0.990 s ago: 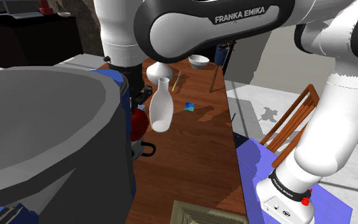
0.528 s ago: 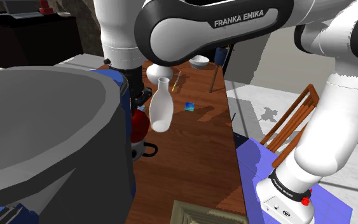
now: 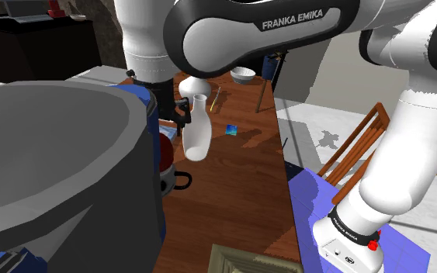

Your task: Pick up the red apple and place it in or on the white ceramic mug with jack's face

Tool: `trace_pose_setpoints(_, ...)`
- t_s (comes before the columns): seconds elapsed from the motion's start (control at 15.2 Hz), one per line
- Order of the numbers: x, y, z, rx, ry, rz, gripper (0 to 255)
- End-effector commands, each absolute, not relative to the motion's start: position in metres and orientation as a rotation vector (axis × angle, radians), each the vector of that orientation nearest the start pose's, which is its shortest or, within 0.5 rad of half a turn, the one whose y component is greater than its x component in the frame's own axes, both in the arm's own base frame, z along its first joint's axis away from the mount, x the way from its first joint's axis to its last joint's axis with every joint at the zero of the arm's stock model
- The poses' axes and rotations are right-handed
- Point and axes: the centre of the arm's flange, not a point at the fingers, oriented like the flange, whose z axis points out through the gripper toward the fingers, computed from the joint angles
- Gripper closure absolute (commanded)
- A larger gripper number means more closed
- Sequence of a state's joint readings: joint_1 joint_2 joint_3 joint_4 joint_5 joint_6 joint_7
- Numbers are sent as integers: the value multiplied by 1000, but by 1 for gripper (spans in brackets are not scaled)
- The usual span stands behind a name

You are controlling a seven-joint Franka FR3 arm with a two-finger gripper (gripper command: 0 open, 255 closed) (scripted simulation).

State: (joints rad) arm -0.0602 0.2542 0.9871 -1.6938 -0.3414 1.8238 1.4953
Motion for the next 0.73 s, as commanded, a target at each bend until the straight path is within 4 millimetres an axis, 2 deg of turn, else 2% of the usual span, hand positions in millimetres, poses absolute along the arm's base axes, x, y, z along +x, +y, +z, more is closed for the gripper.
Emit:
trace_pose_setpoints(0.0, 419, 442, 520, -3085, 780, -175, 0)
trace_pose_setpoints(0.13, 417, 444, 544, -3085, 780, -175, 0)
trace_pose_setpoints(0.66, 417, 444, 544, -3085, 780, -175, 0)
